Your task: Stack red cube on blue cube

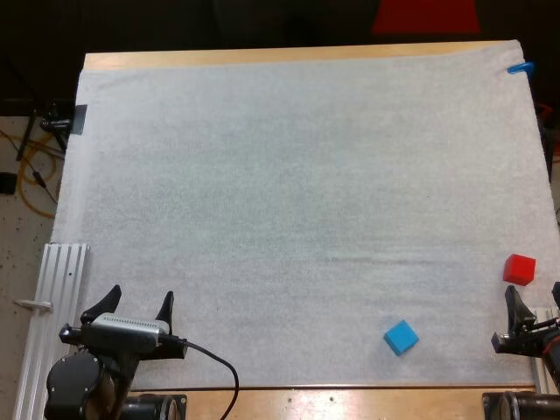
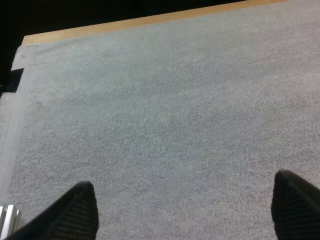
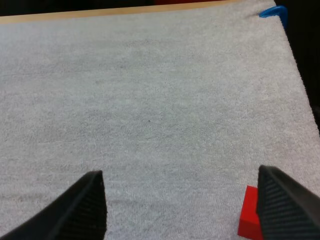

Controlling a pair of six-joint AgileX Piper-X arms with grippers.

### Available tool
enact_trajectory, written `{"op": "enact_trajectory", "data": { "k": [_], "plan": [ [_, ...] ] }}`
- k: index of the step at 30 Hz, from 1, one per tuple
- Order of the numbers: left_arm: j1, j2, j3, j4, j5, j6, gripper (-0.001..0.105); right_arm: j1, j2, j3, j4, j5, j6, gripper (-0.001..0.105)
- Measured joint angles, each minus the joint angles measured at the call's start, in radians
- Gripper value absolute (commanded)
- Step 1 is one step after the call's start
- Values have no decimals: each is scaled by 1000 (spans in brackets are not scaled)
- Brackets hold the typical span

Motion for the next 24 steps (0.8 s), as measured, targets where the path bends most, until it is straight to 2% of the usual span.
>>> {"op": "enact_trajectory", "data": {
  "k": [10,16,19,22,24],
  "plan": [
    [0,0,0,0,3,0,69,0,0,0,0,0,0,62],
    [-11,0,-9,3,67,0,69,0,0,-11,12,0,16,62],
    [-36,0,-49,9,68,5,69,0,4,-48,54,0,29,62],
    [-77,30,-136,12,71,32,69,0,58,-113,103,45,29,62],
    [-121,108,-206,7,83,32,69,0,121,-174,127,71,29,62]
  ]
}}
